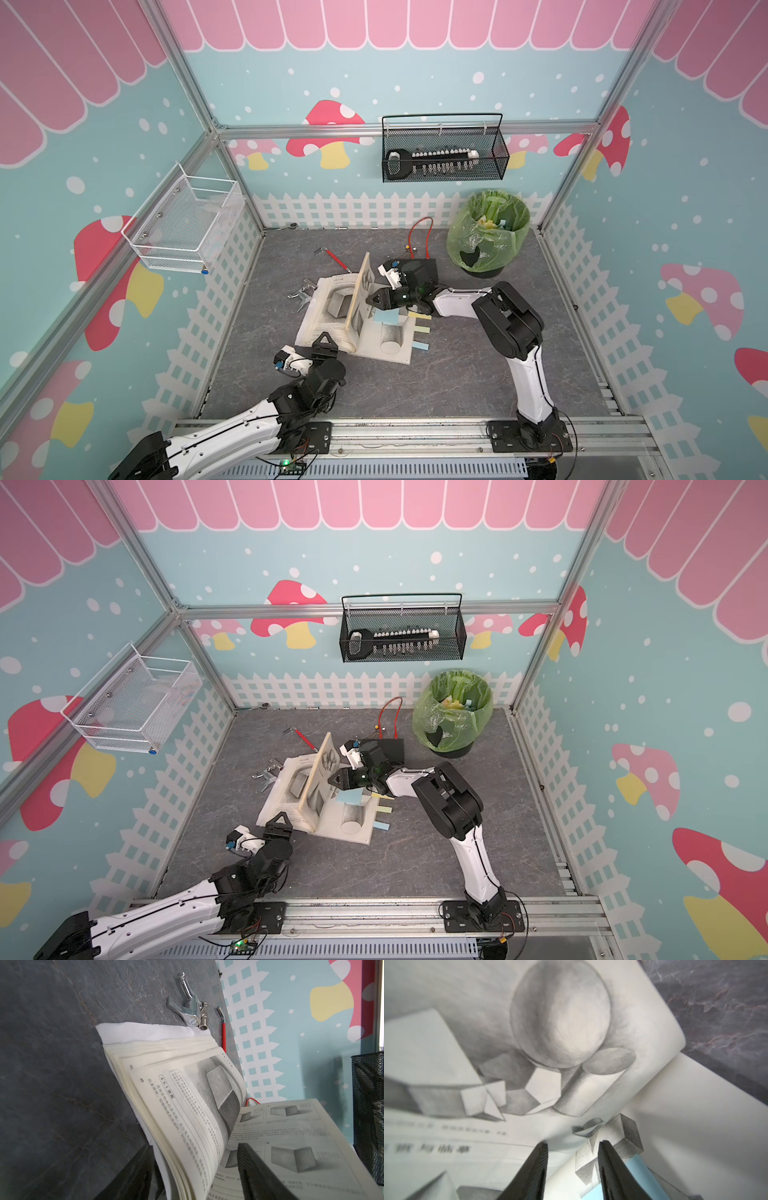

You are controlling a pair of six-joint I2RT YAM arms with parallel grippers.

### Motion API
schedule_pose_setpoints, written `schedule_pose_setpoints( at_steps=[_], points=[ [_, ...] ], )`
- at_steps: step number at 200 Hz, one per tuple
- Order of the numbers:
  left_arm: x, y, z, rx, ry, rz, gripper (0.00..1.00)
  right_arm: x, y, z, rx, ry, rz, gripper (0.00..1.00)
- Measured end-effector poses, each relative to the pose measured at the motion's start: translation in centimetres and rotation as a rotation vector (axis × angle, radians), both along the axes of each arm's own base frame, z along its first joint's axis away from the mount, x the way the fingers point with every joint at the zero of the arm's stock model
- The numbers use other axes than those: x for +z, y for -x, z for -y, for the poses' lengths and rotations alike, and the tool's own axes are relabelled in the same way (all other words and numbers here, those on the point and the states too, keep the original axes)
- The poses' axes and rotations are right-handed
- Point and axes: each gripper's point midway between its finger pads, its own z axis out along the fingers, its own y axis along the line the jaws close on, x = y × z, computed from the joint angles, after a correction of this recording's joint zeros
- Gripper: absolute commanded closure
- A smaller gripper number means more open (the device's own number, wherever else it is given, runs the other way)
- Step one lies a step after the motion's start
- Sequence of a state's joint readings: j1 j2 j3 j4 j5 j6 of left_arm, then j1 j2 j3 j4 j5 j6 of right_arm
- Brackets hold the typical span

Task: Peel off the used sticky note
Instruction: Turn the page of the book at the center of the board.

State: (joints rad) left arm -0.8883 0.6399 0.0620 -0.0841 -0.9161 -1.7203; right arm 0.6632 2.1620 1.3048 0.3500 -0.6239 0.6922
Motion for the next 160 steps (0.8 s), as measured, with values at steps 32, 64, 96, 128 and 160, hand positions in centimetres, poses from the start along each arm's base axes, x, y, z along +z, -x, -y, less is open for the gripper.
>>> schedule_pose_setpoints(
  at_steps=[32,64,96,128,160],
  points=[
    [0.5,0.0,0.3,-0.026,0.011,0.015,0.33,-0.2,0.2,-0.1,0.011,0.011,-0.013,0.55],
    [2.8,-0.3,0.6,-0.058,-0.014,0.063,0.33,1.0,0.2,-1.2,0.035,-0.007,-0.001,0.55],
    [8.3,-1.0,0.8,-0.064,-0.043,0.160,0.33,1.8,-0.4,-3.2,0.065,-0.029,0.020,0.55],
    [12.4,-1.2,0.6,-0.061,-0.086,0.223,0.33,1.2,-1.0,-5.2,0.094,-0.037,0.018,0.55],
    [12.5,-1.4,0.8,-0.071,-0.144,0.208,0.33,0.2,-1.6,-6.9,0.119,-0.046,0.009,0.55]
  ],
)
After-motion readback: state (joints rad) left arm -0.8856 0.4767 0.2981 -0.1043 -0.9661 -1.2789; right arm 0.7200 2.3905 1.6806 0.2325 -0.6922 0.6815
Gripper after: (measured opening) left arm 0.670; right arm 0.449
